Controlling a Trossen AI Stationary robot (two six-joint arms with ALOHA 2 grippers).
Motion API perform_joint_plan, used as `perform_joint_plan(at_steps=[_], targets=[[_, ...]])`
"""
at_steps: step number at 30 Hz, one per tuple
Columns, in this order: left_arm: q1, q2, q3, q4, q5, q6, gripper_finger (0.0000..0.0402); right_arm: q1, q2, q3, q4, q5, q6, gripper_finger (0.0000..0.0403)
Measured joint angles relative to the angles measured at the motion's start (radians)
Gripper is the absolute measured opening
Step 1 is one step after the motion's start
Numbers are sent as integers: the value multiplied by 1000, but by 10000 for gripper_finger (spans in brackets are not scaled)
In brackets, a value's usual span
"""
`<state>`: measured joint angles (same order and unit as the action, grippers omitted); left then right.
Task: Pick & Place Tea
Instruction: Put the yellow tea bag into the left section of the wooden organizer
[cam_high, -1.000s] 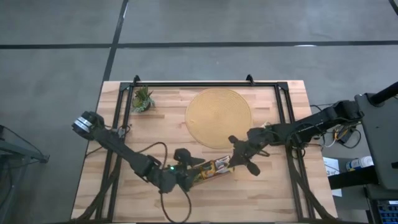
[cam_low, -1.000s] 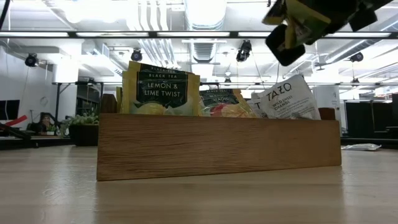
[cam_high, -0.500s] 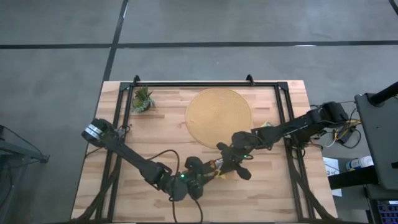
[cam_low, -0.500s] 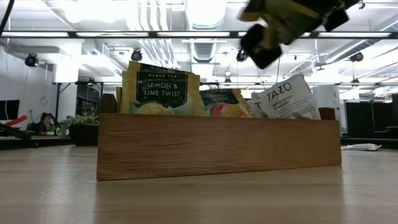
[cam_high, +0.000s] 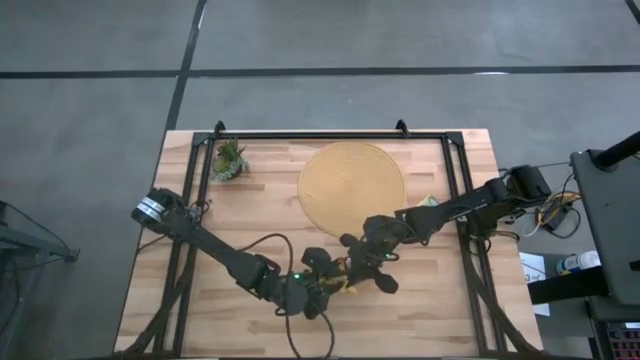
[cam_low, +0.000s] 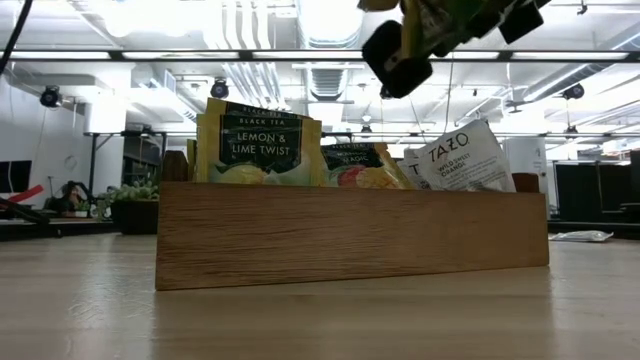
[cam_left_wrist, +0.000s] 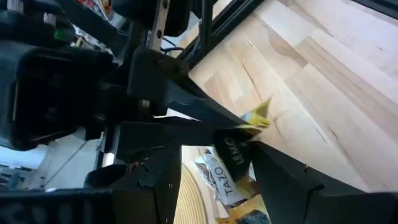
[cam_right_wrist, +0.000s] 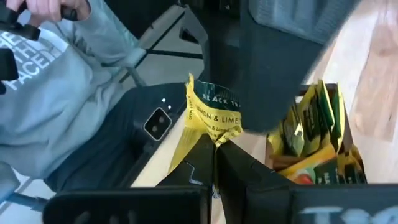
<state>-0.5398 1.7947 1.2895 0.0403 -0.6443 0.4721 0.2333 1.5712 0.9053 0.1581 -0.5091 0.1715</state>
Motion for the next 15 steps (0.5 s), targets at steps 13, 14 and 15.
perform_joint_plan(at_steps=[13,14,15], targets=[[16,0,3,-32,127,-13,72,7,2,-1,4,1,-53,8],[16,0,3,-32,132,1,42,7,2,-1,3,2,-59,8],[16,0,2,-32,132,9,22,7,2,-1,3,1,-63,8]])
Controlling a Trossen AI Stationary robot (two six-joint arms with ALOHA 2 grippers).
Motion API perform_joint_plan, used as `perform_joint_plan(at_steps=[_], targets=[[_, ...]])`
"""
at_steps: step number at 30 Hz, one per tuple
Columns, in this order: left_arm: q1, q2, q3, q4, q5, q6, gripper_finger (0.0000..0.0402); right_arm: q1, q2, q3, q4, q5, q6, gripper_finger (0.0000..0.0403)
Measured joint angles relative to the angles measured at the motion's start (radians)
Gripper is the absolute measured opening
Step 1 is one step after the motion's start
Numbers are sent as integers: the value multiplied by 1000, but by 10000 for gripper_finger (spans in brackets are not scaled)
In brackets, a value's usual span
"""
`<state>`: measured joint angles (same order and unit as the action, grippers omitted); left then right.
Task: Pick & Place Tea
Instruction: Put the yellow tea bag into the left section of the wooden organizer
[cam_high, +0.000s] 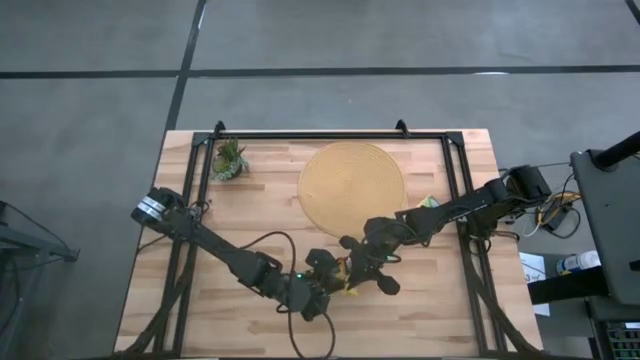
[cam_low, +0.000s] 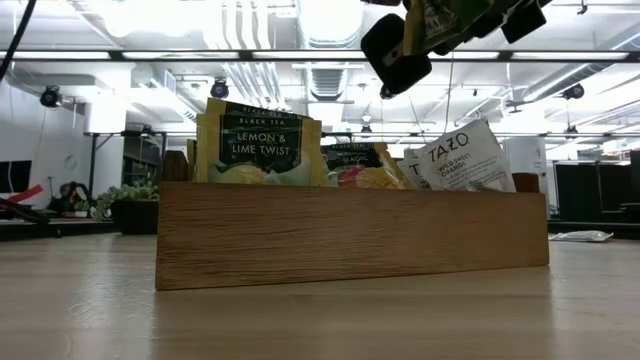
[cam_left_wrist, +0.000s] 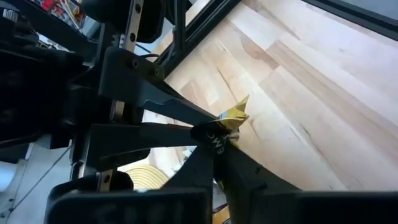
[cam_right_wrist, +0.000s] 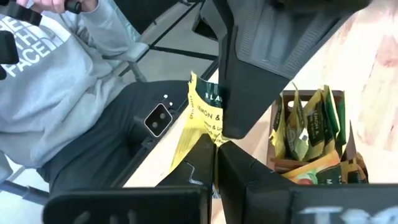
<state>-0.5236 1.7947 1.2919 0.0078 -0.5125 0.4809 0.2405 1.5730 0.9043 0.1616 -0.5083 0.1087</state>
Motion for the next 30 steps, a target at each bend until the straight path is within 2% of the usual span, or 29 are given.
perform_joint_plan(at_steps=[5,11,20,24,30], targets=[[0,0,0,0,2,5,4,0,0,-1,0,1,-12,9],[0,0,0,-10,3,5,1,0,0,-1,-1,28,-17,20],[-3,0,25,-106,18,-63,0,3,0,-1,0,67,-22,98],[-3,0,89,-240,22,-225,0,0,-4,5,-5,71,-23,139],[-19,-3,170,-438,34,-525,0,-26,-65,5,-143,69,-12,183]])
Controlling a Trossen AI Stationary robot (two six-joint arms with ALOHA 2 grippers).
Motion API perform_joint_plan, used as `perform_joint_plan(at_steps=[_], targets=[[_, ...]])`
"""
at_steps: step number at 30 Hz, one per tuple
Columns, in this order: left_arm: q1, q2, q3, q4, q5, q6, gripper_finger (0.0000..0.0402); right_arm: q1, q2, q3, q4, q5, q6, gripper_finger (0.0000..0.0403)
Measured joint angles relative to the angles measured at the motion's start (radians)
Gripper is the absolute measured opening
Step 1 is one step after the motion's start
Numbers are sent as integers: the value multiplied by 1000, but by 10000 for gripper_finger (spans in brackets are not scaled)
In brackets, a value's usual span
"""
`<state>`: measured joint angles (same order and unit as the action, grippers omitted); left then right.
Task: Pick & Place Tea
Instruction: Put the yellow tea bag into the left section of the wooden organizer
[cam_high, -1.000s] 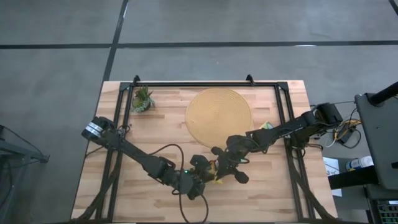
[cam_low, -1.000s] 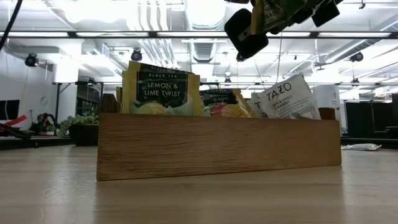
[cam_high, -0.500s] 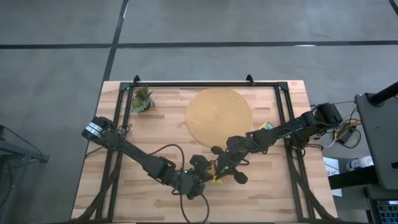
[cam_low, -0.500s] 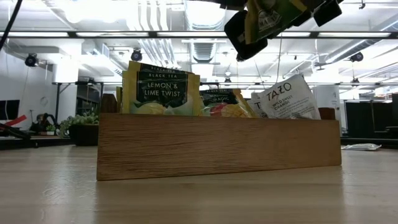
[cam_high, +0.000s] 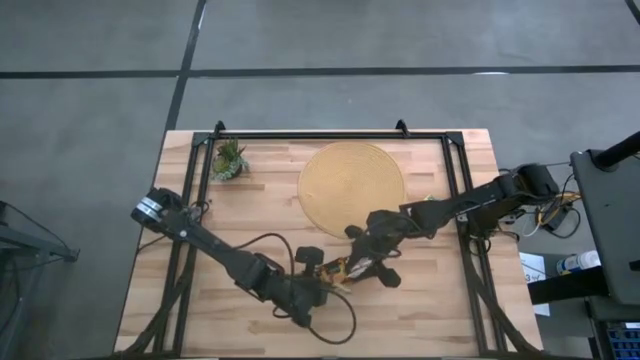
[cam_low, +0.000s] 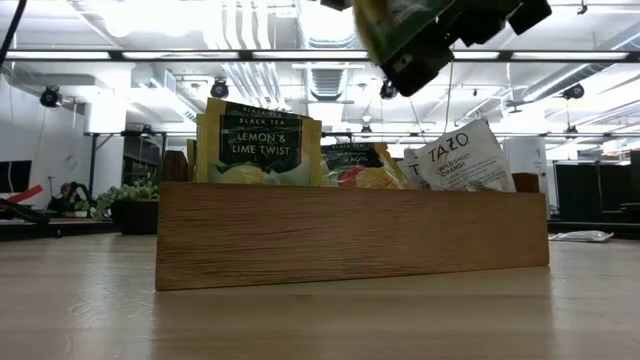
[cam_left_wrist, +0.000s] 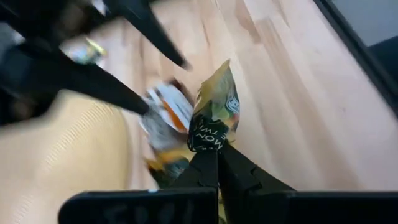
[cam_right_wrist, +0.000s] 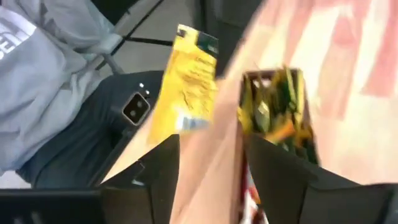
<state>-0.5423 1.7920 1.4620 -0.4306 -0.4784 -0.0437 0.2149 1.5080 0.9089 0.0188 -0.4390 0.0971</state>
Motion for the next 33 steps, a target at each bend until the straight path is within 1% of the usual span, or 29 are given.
perform_joint_plan(at_steps=[3,5,7,11,13,15,17,23,33], targets=[[-11,0,2,-30,30,-99,0,-16,-50,0,-92,2,24,192],[-18,0,2,-29,42,-160,0,-18,-86,0,-143,47,49,195],[-26,0,1,-31,45,-243,0,-16,-119,0,-201,137,65,196],[-48,0,-2,-93,85,-352,0,-9,-170,-3,-286,349,87,194],[-62,3,-2,-130,89,-411,0,-8,-190,-5,-323,424,107,194],[-75,6,-2,-171,85,-449,0,-8,-207,-11,-357,470,131,195],[-81,7,-3,-214,69,-491,0,-8,-217,-16,-373,494,135,194],[-84,9,-5,-269,16,-582,0,-8,-224,-21,-376,495,135,189],[-83,92,21,-311,13,-614,0,-8,-223,-21,-381,495,135,185]])
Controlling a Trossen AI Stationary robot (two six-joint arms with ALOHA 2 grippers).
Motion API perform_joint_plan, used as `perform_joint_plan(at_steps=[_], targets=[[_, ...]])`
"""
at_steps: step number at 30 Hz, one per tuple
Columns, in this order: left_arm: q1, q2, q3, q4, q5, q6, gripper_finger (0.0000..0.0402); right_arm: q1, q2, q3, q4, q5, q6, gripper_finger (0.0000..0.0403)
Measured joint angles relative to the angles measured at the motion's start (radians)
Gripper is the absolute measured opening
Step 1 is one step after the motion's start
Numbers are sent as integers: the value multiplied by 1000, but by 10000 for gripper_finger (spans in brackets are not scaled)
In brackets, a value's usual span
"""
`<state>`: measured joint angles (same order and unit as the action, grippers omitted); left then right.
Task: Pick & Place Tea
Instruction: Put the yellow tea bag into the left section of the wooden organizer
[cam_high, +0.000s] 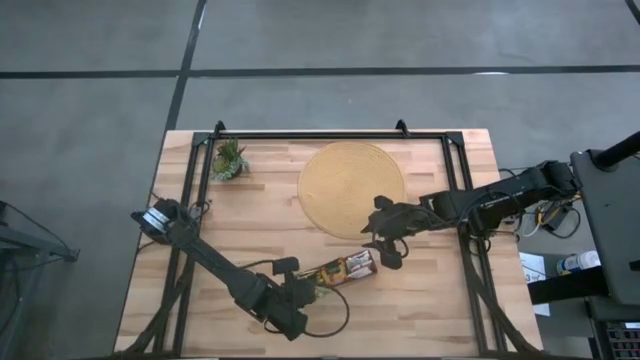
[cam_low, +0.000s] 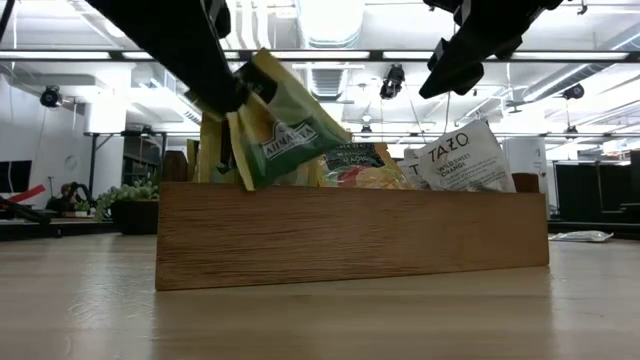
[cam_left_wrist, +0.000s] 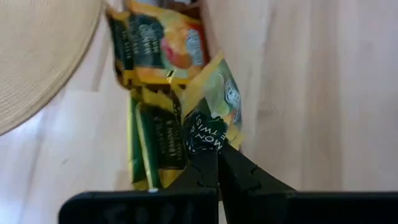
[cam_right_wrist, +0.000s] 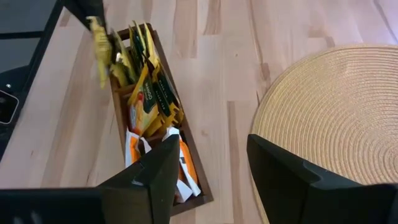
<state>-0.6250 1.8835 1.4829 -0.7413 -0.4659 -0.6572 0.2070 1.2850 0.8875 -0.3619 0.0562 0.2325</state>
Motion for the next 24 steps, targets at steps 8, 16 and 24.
perform_joint_plan(at_steps=[8,16,24], targets=[[-1,13,63,-143,-71,-45,0,0,1,-5,0,-1,1,183],[0,17,68,-223,-71,-53,0,0,1,-7,-1,-1,0,184],[1,74,69,-249,-19,-40,0,0,1,-7,-1,-2,0,183]])
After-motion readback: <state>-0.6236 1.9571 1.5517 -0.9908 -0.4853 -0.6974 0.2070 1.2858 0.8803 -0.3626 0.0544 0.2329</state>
